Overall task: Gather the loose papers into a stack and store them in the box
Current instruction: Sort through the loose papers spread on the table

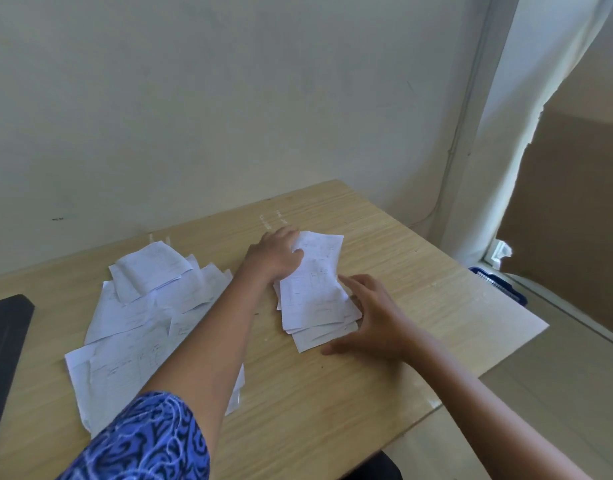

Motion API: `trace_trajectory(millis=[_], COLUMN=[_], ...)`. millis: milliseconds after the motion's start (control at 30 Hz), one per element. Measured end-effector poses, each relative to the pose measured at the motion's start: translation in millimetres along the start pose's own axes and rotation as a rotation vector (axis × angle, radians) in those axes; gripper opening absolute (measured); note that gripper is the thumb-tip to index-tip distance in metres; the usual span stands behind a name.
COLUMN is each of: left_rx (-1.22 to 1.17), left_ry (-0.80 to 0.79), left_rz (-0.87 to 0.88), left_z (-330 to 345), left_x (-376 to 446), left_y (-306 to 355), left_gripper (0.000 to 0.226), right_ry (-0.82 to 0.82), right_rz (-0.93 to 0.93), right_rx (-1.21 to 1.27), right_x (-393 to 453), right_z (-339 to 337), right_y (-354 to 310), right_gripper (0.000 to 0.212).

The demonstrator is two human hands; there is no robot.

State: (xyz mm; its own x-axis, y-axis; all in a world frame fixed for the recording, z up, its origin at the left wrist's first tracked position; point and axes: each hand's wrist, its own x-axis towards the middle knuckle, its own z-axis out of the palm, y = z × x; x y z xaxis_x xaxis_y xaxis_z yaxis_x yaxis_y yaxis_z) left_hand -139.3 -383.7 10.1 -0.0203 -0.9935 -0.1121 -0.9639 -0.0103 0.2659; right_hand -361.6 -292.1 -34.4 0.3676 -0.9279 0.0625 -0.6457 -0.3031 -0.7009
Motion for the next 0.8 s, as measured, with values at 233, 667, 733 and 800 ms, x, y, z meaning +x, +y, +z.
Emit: trace_trajectory(millis=[233, 667, 733, 800], left_rx=[0.218, -0.061, -0.028, -0.026], left_ry=[-0.079, 0.129, 0.131, 0.139], left_rz=[0.037, -0.457, -0.458, -0.458], left_z=[-4, 38, 42, 40], left_x=[0, -75, -69, -63], left_y=[-4, 32, 43, 51], left_gripper=[0.055, 0.071, 0.060, 0.048], right_ry=[0.156, 0.163, 0.157, 0.153], right_rz=[-0.115, -0.072, -0.071, -0.069], right_rx=[-0.141, -0.210, -0.235, -0.242], right_x=[-1, -2, -2, -1], right_z=[12, 18, 19, 19], right_y=[2, 1, 0, 0], right_gripper=[0.098, 0.091, 0.089, 0.088])
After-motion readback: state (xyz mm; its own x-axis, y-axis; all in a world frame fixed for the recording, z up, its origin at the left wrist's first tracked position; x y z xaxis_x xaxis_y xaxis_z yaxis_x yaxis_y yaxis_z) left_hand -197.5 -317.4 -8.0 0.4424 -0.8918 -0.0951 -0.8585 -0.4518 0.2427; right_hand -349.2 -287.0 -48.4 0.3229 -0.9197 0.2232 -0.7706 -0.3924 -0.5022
